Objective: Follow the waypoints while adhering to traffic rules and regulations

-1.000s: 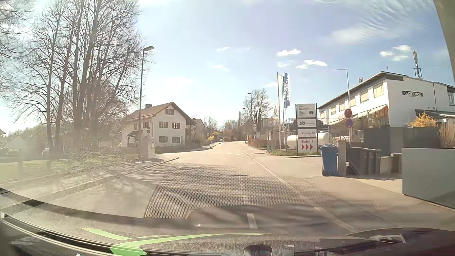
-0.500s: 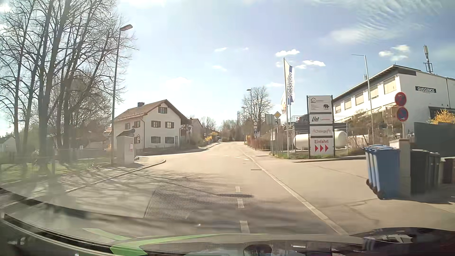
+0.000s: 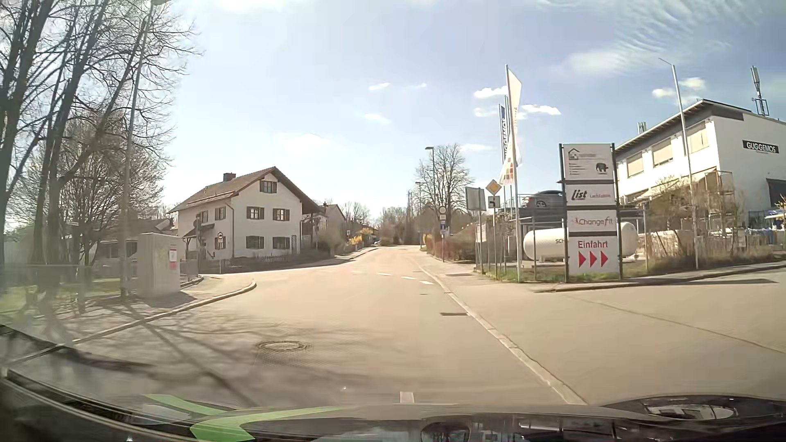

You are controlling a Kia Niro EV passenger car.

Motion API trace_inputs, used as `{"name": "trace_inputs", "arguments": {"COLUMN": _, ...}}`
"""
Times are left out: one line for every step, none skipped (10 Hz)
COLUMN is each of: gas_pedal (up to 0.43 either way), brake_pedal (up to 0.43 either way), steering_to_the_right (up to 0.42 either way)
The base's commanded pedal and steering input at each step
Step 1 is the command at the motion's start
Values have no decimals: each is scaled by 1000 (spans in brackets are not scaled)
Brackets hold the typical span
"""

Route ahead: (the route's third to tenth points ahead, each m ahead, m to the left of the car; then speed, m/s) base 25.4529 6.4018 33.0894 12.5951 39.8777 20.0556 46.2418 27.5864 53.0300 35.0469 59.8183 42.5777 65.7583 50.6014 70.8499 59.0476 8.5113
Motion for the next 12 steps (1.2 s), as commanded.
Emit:
{"name": "trace_inputs", "arguments": {"gas_pedal": 47, "brake_pedal": 0, "steering_to_the_right": -1}}
{"name": "trace_inputs", "arguments": {"gas_pedal": 47, "brake_pedal": 0, "steering_to_the_right": -5}}
{"name": "trace_inputs", "arguments": {"gas_pedal": 47, "brake_pedal": 0, "steering_to_the_right": -6}}
{"name": "trace_inputs", "arguments": {"gas_pedal": 47, "brake_pedal": 0, "steering_to_the_right": -6}}
{"name": "trace_inputs", "arguments": {"gas_pedal": 47, "brake_pedal": 0, "steering_to_the_right": -7}}
{"name": "trace_inputs", "arguments": {"gas_pedal": 47, "brake_pedal": 0, "steering_to_the_right": -8}}
{"name": "trace_inputs", "arguments": {"gas_pedal": 47, "brake_pedal": 0, "steering_to_the_right": -11}}
{"name": "trace_inputs", "arguments": {"gas_pedal": 47, "brake_pedal": 0, "steering_to_the_right": -18}}
{"name": "trace_inputs", "arguments": {"gas_pedal": 59, "brake_pedal": 0, "steering_to_the_right": -27}}
{"name": "trace_inputs", "arguments": {"gas_pedal": 67, "brake_pedal": 0, "steering_to_the_right": -33}}
{"name": "trace_inputs", "arguments": {"gas_pedal": 79, "brake_pedal": 0, "steering_to_the_right": -35}}
{"name": "trace_inputs", "arguments": {"gas_pedal": 79, "brake_pedal": 0, "steering_to_the_right": -43}}
